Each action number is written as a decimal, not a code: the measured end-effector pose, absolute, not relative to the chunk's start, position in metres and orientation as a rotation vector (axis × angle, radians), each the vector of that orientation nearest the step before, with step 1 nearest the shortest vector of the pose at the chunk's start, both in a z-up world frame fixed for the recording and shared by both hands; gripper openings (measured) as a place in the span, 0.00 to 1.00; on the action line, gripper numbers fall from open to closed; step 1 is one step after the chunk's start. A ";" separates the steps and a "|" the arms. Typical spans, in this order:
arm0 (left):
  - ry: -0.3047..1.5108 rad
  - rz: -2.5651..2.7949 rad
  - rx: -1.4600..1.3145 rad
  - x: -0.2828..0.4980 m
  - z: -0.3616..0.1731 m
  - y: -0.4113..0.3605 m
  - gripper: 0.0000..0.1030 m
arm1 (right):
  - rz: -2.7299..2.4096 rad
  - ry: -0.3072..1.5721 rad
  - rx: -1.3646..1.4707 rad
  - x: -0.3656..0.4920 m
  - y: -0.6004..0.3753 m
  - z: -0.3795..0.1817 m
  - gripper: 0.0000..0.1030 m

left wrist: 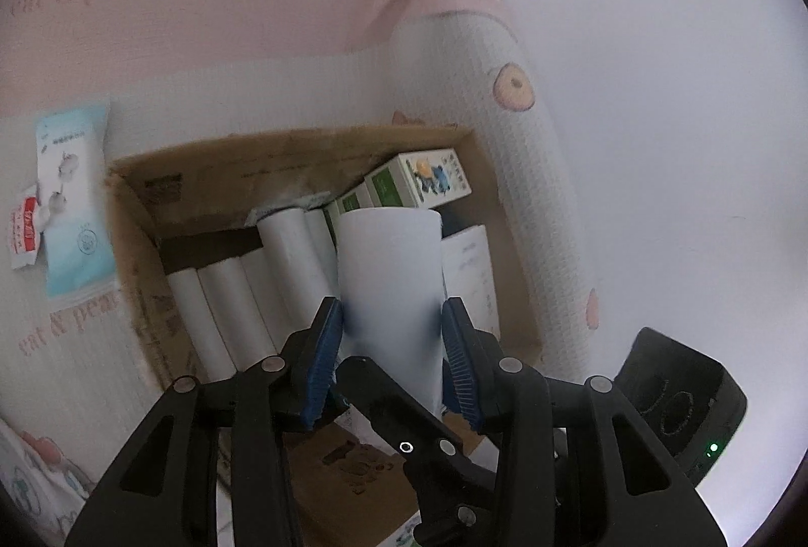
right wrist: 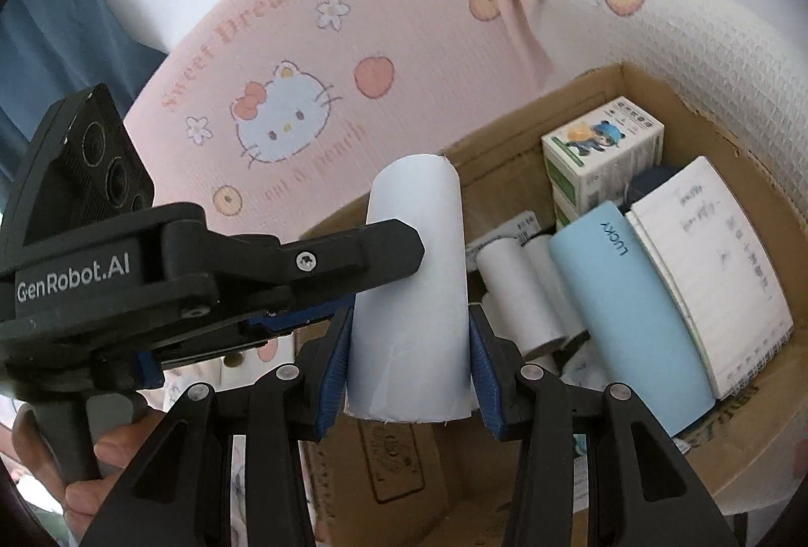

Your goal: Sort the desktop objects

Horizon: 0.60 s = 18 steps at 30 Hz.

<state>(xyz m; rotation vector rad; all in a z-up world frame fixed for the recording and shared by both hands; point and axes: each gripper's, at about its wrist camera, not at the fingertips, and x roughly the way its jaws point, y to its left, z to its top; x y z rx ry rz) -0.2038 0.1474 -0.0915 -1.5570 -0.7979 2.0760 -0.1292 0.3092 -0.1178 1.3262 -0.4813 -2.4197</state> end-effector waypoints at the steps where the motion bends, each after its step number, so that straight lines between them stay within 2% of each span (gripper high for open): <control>1: -0.802 2.063 -1.577 -0.206 -0.095 0.149 0.43 | -2.421 -0.462 1.336 -0.130 0.310 -0.118 0.40; 18: -0.749 2.006 -1.828 -0.233 -0.143 0.155 0.47 | -2.299 -0.278 1.500 -0.159 0.302 -0.152 0.40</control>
